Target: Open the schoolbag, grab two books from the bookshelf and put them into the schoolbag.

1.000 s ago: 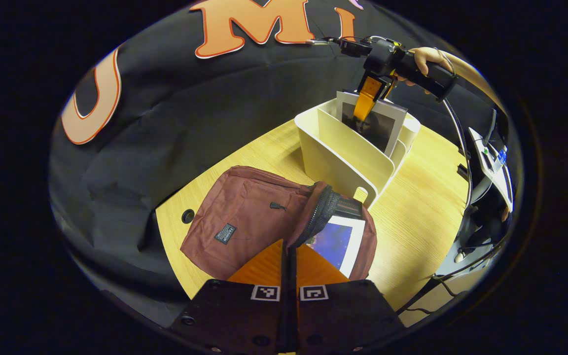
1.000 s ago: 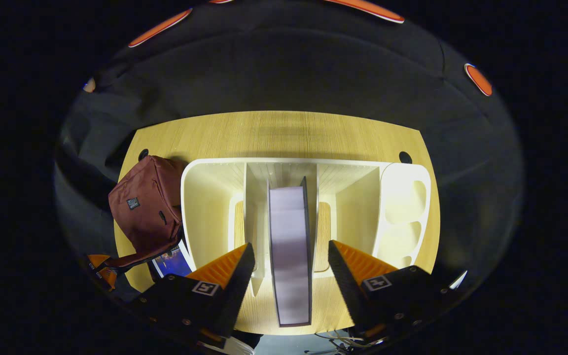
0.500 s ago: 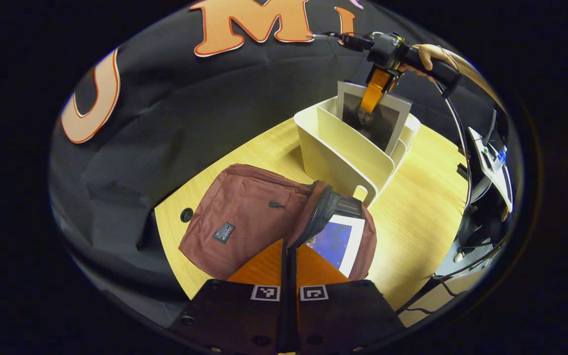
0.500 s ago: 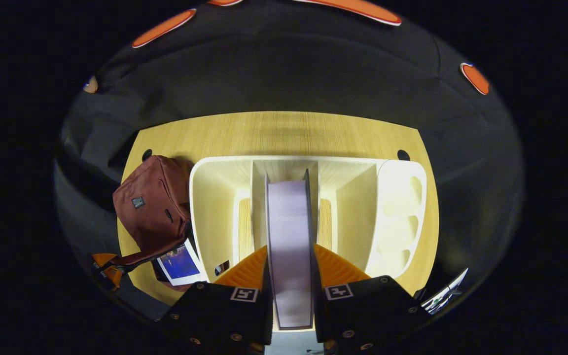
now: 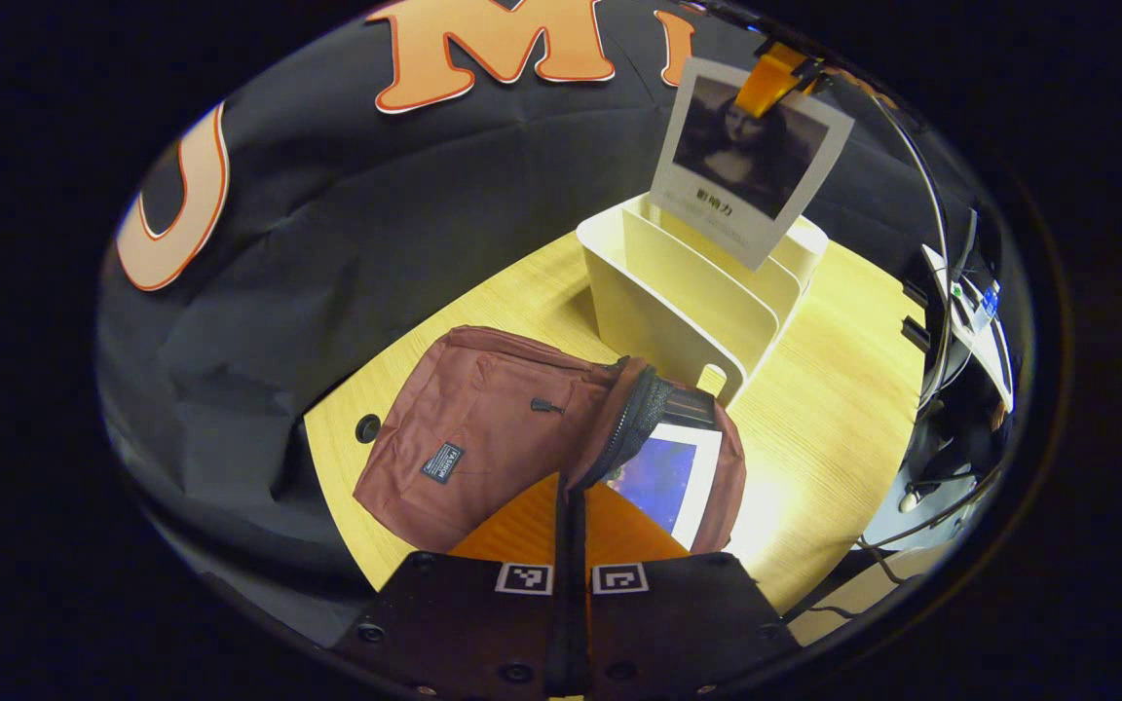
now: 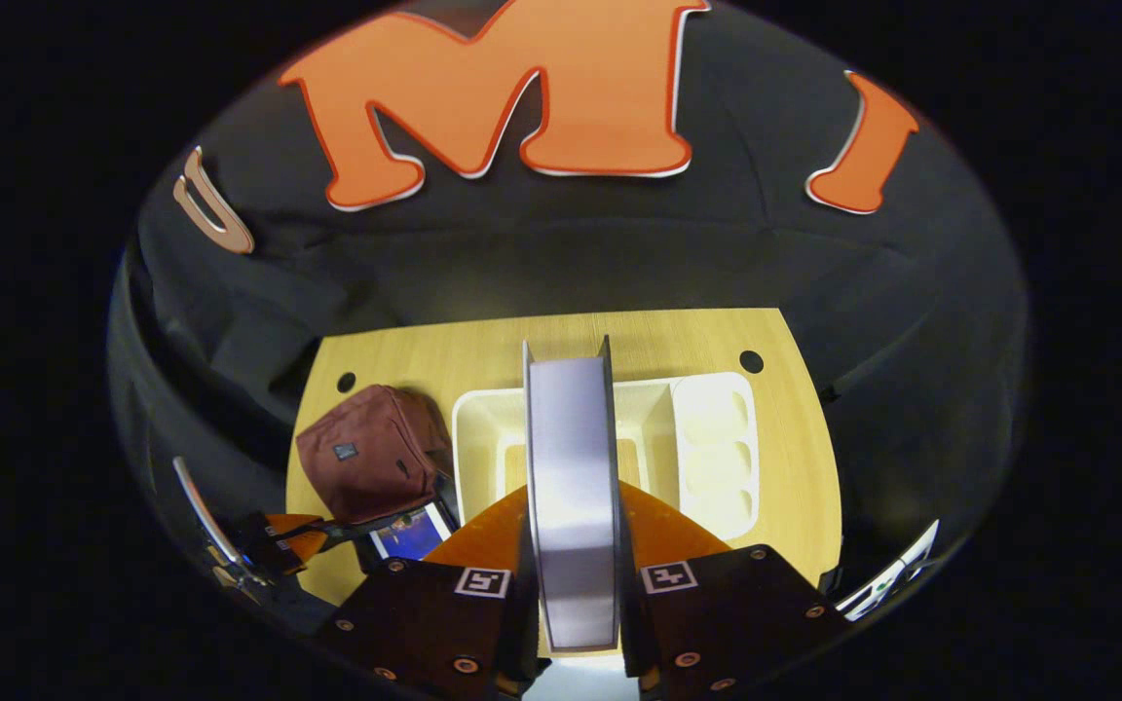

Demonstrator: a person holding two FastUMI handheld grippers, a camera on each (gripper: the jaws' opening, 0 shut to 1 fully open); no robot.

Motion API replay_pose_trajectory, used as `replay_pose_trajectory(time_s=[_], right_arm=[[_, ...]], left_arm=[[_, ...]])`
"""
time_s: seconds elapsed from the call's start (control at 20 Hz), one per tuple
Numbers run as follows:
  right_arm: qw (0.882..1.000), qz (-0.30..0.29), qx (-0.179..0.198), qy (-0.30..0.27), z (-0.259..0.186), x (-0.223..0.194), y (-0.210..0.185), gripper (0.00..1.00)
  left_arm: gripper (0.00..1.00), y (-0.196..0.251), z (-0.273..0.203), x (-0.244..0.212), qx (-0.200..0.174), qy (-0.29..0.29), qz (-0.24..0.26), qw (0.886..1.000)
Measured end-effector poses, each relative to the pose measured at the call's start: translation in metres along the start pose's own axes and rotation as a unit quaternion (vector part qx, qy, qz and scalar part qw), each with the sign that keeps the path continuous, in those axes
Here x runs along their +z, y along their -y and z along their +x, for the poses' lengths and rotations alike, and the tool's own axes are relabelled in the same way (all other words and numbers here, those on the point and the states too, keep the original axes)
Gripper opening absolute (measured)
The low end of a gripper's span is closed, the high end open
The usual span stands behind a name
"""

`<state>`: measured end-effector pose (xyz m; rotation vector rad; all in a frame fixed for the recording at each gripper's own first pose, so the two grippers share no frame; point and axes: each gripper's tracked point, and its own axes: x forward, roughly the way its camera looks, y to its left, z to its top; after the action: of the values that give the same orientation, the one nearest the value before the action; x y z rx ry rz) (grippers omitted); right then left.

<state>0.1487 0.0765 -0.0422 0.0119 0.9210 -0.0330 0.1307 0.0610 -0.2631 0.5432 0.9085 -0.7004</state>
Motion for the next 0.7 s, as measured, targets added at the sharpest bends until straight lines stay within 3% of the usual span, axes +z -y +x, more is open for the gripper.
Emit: replay_pose_trajectory(time_s=[0.3,0.4,0.6,0.7], right_arm=[[0.989,0.103,0.096,0.052,-0.060,-0.059,-0.011,0.33],[0.976,0.159,0.143,0.051,-0.065,-0.094,-0.018,0.33],[0.950,0.244,0.192,0.039,-0.051,-0.164,-0.026,0.32],[0.927,0.298,0.227,0.030,-0.034,-0.193,-0.041,0.32]], left_arm=[[0.01,-0.007,0.003,0.005,0.007,-0.004,0.011,1.000],[0.01,-0.007,0.004,0.006,0.006,-0.004,0.015,1.000],[0.01,-0.006,0.003,0.009,0.008,-0.005,0.021,1.000],[0.01,-0.005,0.003,0.011,0.009,-0.004,0.019,1.000]])
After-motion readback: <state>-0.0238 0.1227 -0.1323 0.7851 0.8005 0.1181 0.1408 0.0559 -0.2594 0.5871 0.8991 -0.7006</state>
